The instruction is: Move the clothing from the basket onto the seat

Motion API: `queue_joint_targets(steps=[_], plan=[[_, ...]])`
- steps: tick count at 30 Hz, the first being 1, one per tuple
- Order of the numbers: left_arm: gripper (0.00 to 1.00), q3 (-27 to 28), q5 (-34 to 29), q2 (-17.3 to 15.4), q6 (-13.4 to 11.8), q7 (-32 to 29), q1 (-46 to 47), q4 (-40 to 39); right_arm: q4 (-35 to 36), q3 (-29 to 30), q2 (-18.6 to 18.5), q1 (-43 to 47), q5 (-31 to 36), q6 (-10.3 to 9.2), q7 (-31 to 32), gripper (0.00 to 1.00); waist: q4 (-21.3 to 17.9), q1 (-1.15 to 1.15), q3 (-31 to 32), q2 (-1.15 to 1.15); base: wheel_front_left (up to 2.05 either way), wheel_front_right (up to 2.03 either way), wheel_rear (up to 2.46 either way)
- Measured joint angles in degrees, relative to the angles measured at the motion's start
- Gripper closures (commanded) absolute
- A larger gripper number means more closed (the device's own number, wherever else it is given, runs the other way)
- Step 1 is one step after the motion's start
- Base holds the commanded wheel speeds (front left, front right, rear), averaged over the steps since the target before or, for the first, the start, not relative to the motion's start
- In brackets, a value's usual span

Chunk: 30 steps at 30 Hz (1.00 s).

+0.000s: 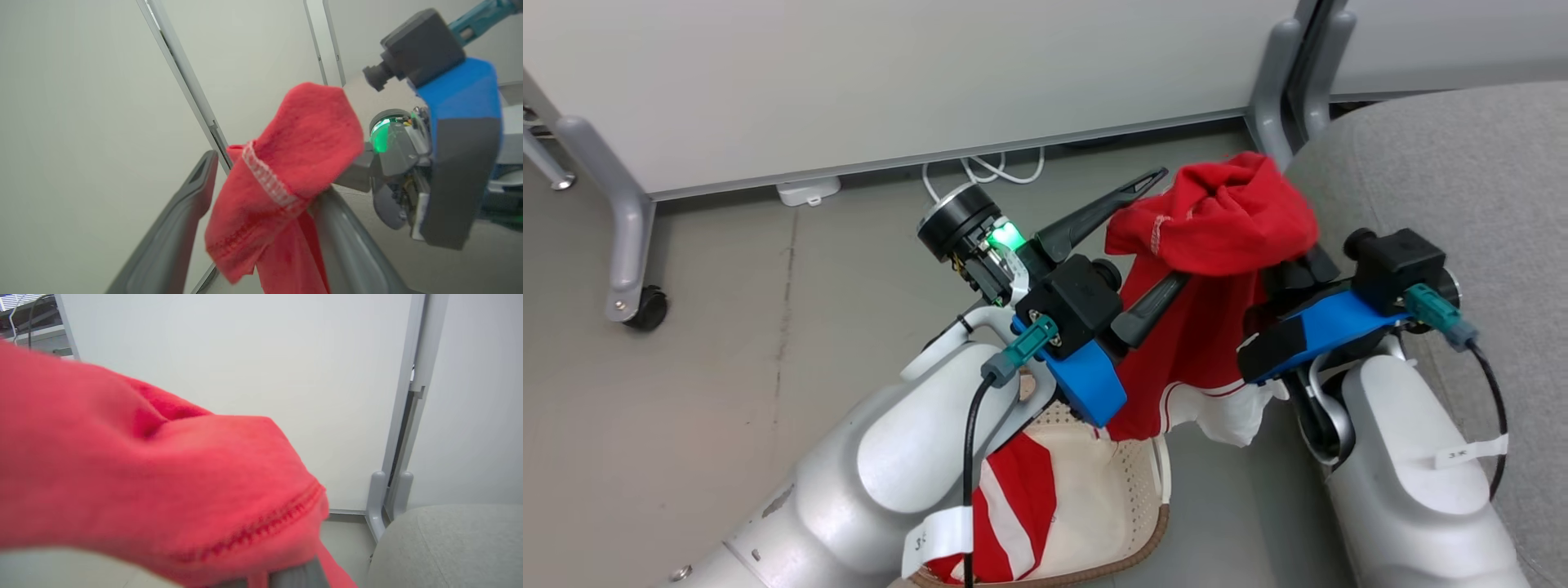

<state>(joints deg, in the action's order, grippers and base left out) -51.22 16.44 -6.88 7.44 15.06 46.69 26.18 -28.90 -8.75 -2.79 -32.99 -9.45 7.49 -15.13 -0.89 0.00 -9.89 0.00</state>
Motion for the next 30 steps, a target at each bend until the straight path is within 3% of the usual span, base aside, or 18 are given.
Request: queue_joint_targets(steps=[30], plan=[[0.00, -5.6, 0.9, -3.4, 0.0, 0.0, -1.9, -0.5, 10.1, 21.2, 0.0, 1.0, 1.8, -0.01, 0.0, 1.00, -15.2, 0.00, -10.3, 0.00, 0.00, 0.00, 0.00]])
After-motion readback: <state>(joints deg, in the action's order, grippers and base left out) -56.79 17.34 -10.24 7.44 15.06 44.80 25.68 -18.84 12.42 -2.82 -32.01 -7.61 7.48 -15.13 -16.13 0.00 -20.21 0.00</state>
